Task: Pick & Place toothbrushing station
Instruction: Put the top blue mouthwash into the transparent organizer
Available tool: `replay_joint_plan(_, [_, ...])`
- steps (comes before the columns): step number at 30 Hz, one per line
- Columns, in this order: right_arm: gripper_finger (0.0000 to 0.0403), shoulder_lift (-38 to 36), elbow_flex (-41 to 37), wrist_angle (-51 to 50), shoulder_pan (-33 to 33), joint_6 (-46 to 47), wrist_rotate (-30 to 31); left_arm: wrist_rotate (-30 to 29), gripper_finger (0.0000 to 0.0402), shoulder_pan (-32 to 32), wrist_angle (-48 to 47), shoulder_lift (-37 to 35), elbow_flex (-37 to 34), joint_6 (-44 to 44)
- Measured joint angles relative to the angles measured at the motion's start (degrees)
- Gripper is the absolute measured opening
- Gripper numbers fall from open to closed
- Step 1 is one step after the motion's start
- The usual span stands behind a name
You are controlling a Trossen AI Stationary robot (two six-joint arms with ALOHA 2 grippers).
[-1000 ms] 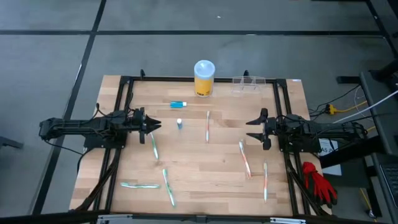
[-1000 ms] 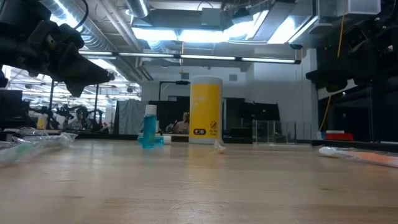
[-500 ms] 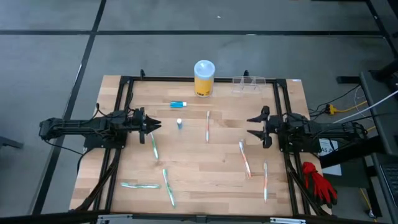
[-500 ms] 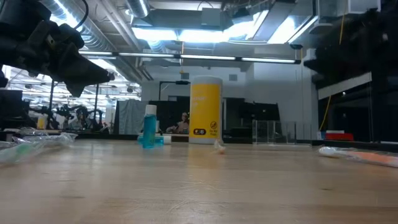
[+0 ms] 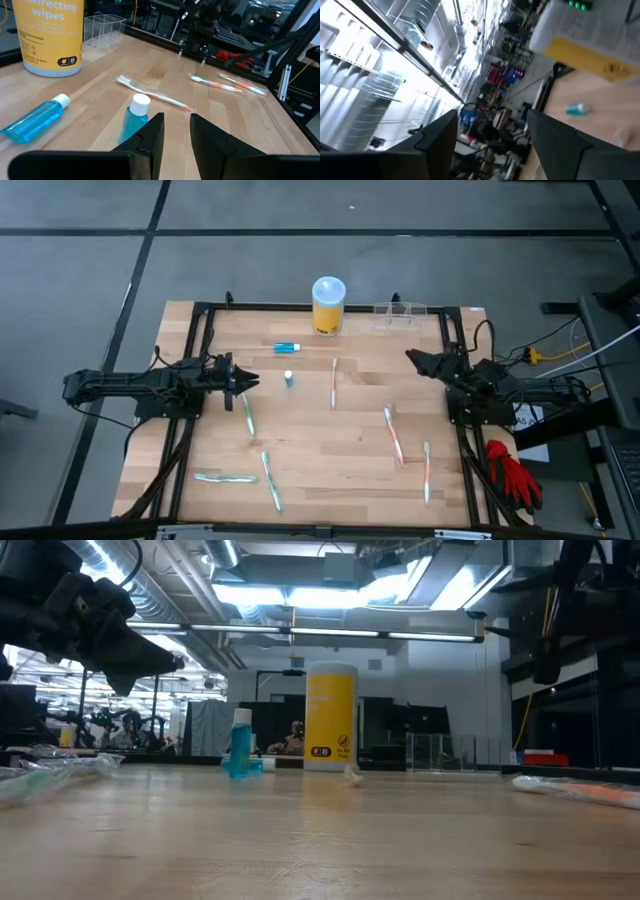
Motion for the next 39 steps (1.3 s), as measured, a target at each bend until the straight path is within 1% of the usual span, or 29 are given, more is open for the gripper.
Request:
replay_joint_plan(2, [0.0242,0.0,0.0,1.0,0.4,0.7,-0.3,0.0,0.0088,0.0,0.0,0.0,0.0,0.0])
replay_joint_plan(5, [0.0242,0.0,0.0,1.6,1.7,-0.6,0.4,-0.1,0.0088,0.0,0.1,0.0,0.0,0.0])
replay_joint_plan(7, [0.0242,0.1,0.0,2.1,2.5,1.4,0.7,-0.5,0.0088,0.0,1.6,0.0,0.0,-1.0])
replay_joint_plan(8, [0.0242,0.3,0.0,2.7,2.9,2.8,0.7,-0.6,0.0088,0.0,3.2,0.0,0.0,-3.7])
replay_joint_plan(11, [0.0242,1.6,0.0,6.3,4.3,5.6,0.7,-0.2,0.0088,0.0,10.8,0.0,0.0,-18.0])
replay_joint_plan(12, [0.0242,2.5,0.0,8.4,4.9,5.6,1.2,-0.8,0.0088,0.0,12.9,0.0,0.0,-21.6])
replay_joint_plan(14, [0.0242,5.2,0.2,14.5,6.3,4.1,3.3,-4.4,0.0088,0.0,17.1,0.0,0.0,-24.9])
replay_joint_plan(16, [0.0242,8.9,2.1,20.4,7.4,0.0,4.1,-4.9,0.0088,0.0,23.1,0.0,0.0,-25.4])
replay_joint_plan(18, [0.0242,13.1,5.4,25.0,8.1,-5.9,3.0,-4.4,0.0088,0.0,32.1,0.0,0.0,-23.3])
replay_joint_plan(20, [0.0242,17.8,9.9,28.6,8.4,-12.6,0.0,-4.5,0.0088,0.0,41.2,0.0,0.0,-20.8])
replay_joint_plan(23, [0.0242,24.3,18.0,31.6,8.4,-23.5,-6.4,-4.7,0.0088,0.0,53.1,-0.1,0.1,-15.0])
replay_joint_plan(25, [0.0242,27.6,23.6,31.5,8.4,-30.2,-8.8,-5.7,0.0088,0.0,55.7,0.0,1.5,-12.3])
replay_joint_plan(28, [0.0242,31.0,32.1,30.6,8.4,-37.3,-13.0,-8.1,0.0088,0.0,54.0,0.1,6.3,-11.6])
replay_joint_plan(30, [0.0242,31.9,37.9,27.5,8.4,-40.5,-18.2,-7.8,0.0088,0.0,48.7,0.9,10.8,-10.0])
replay_joint_plan(32, [0.0242,32.0,44.2,19.0,8.4,-42.6,-21.6,-6.5,0.0088,0.0,41.7,2.4,16.1,-7.6])
replay_joint_plan(33, [0.0242,32.0,47.6,13.1,8.4,-43.9,-21.9,-5.4,0.0088,0.0,38.2,3.4,19.2,-5.9])
replay_joint_plan(36, [0.0242,32.2,58.6,-6.3,8.4,-48.4,-21.5,-2.9,0.0088,0.0,28.2,7.0,28.6,0.9])
replay_joint_plan(39, [0.0242,33.2,69.2,-27.4,8.4,-50.4,-16.4,-3.2,0.0088,0.0,15.4,11.0,39.0,9.2])
